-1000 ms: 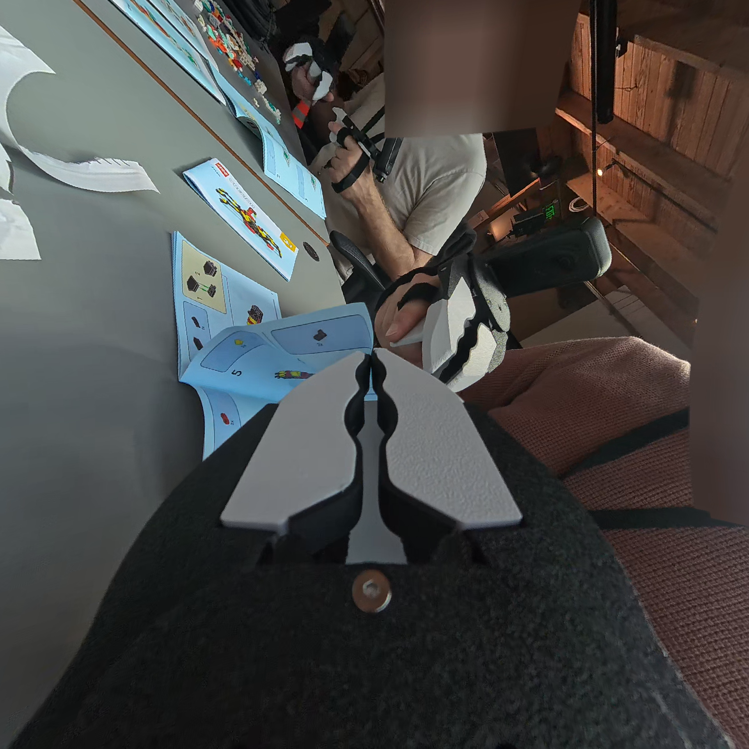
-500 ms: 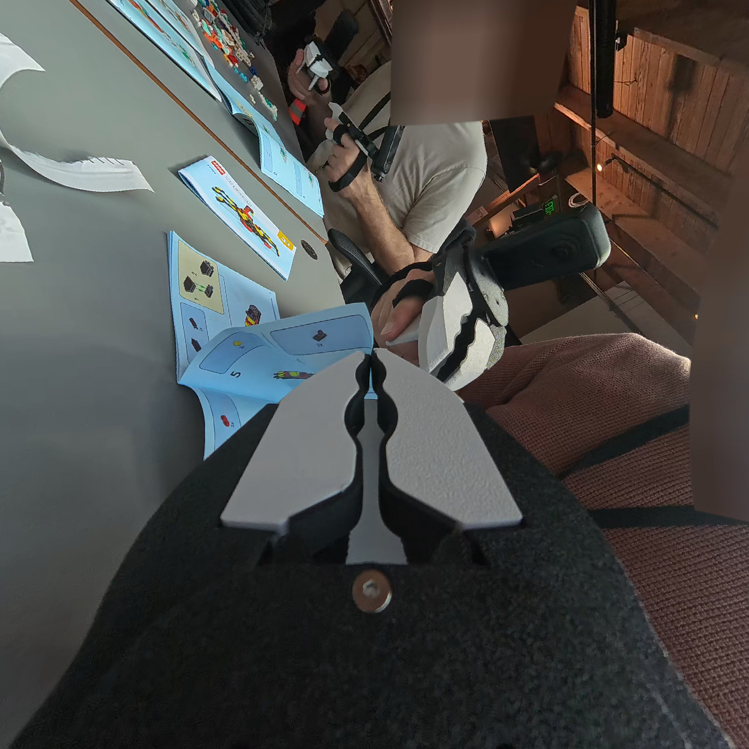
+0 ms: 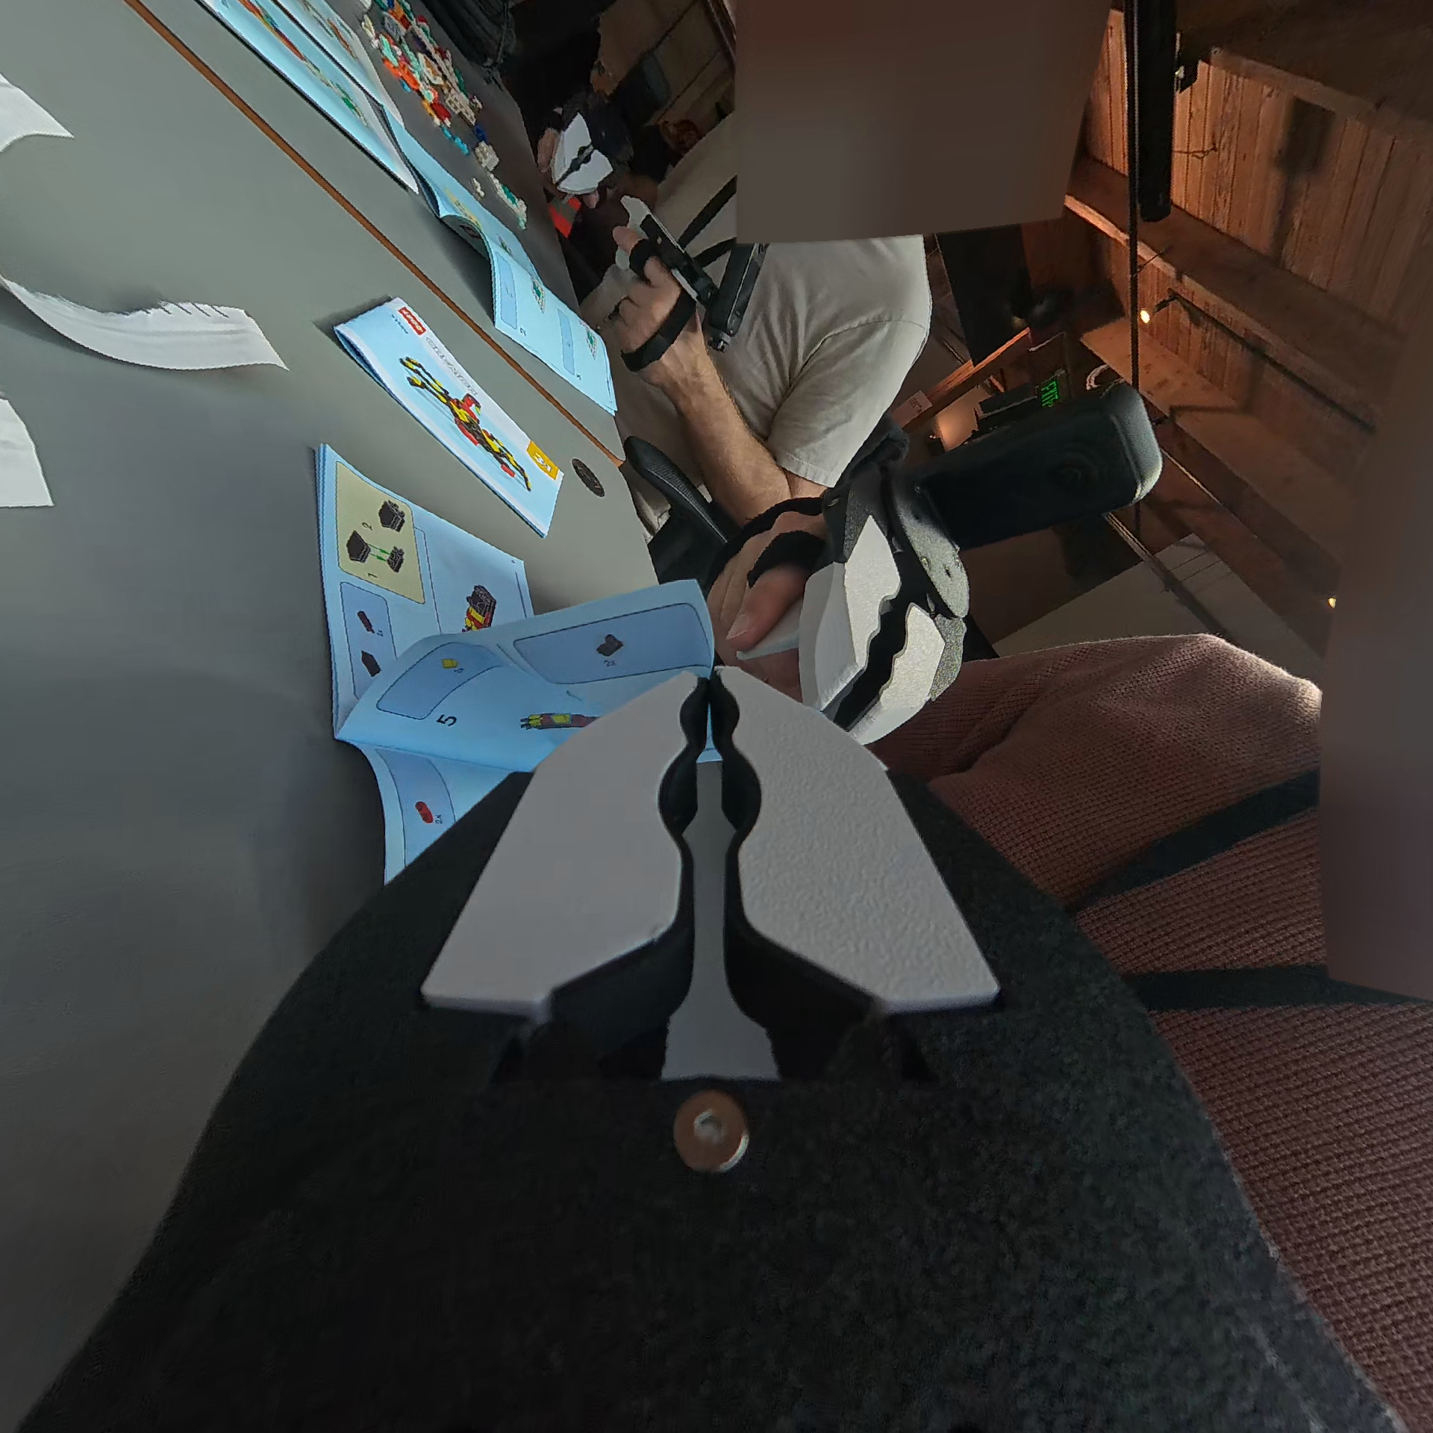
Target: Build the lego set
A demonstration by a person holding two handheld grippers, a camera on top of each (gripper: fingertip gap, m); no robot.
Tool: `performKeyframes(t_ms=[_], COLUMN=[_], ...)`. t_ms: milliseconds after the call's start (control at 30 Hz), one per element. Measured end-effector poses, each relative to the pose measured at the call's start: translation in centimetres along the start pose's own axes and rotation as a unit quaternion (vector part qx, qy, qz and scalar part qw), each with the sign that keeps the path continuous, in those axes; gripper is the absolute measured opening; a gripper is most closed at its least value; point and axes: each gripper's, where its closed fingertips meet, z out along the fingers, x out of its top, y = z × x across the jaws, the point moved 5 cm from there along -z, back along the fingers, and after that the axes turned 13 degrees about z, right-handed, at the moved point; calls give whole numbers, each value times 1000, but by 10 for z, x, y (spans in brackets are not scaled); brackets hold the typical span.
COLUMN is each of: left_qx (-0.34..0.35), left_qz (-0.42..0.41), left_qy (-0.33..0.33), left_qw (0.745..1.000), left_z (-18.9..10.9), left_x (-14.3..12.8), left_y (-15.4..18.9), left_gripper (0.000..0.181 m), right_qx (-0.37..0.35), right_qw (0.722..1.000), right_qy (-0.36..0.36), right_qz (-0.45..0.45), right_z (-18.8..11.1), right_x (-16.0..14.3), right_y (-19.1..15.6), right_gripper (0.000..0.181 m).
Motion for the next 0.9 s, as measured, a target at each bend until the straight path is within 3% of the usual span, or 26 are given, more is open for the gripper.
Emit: performKeyframes(t_ms=[433,500,667,800,900], left_qx=[0,1,2,18,34], left_qz=[-1,0,1,27,41], left_qy=[-2,-3,-3,-15,0], left_qw=[1000,1000,1000,999,999], left_z=[1,2,0,-13,-22], left_x=[0,0,0,0,3], left_y=[0,0,3,15,32], left_gripper=[0,0,3,16,17], right_qx=[-4,-3,-3,-5,28], right_qw=[1000,1000,1000,1000,998], right_qy=[-3,3,8,9,-18], right_qz=[-3,-5,7,26,48], right_z=[0,0,-1,-2,16], right_x=[-1,0,0,-2,-13], right_y=[2,1,3,7,0], right_gripper=[9,0,0,0,0])
